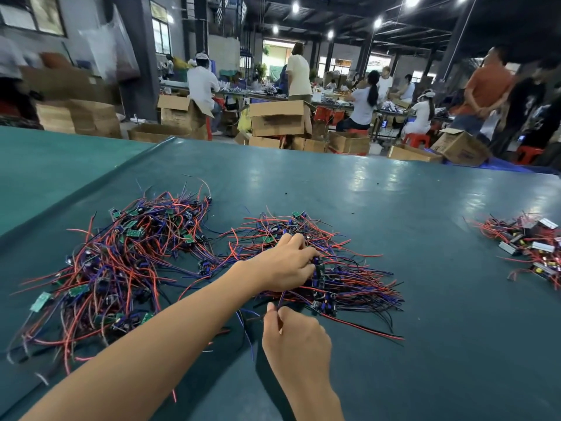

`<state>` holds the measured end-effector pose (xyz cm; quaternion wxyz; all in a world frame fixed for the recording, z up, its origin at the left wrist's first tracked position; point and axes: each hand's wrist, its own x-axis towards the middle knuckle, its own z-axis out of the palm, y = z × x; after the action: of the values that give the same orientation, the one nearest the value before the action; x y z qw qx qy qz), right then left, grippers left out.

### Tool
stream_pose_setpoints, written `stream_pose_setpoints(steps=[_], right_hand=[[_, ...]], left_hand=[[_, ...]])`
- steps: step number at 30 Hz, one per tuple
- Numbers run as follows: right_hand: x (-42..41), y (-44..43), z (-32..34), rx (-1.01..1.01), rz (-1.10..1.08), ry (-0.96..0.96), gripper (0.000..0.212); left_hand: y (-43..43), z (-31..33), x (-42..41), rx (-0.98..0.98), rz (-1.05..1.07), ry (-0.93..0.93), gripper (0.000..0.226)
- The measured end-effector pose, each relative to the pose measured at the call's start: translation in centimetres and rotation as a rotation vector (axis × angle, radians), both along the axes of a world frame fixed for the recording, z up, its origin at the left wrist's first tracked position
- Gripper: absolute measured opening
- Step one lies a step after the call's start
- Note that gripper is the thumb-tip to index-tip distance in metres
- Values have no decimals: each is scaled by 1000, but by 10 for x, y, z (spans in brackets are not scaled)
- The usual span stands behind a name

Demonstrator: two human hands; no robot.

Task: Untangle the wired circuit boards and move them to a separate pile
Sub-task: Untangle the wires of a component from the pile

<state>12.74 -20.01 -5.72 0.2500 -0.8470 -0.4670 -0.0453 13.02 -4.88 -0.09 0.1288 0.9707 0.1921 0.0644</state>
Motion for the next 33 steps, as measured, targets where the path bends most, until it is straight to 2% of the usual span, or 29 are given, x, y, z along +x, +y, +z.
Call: stream_pose_setpoints(steps=[5, 8, 11, 14, 19, 24, 27, 30, 33], right_hand=[[-3, 2, 7, -11, -16, -3, 51], [-5, 0, 11, 36, -23, -7, 46], [-6, -2, 13, 87, -35, -122, 43], [-6, -1, 11, 69, -57, -124, 47], [-5, -1, 7, 16, -51, -60, 40], [-2, 3, 1, 2, -37, -61, 49], [0, 5, -2, -54, -28, -24, 50], [0, 2, -3, -25, -12, 4, 49], [-1, 0, -1, -14, 7, 14, 49]], left_hand=[[-11, 28, 16, -30, -47, -226, 32], [-25, 48, 33, -58, -90, -253, 35], [-38, 60, 49, -86, -148, -269, 39], [-43, 56, 59, -97, -157, -211, 42], [-23, 26, 41, 59, -90, 46, 51], [-6, 4, 14, 173, -1, 161, 55], [-7, 0, 5, 157, 45, 221, 65], [-4, -3, -13, 172, 25, 138, 79], [18, 1, -48, 294, 179, 1, 79]])
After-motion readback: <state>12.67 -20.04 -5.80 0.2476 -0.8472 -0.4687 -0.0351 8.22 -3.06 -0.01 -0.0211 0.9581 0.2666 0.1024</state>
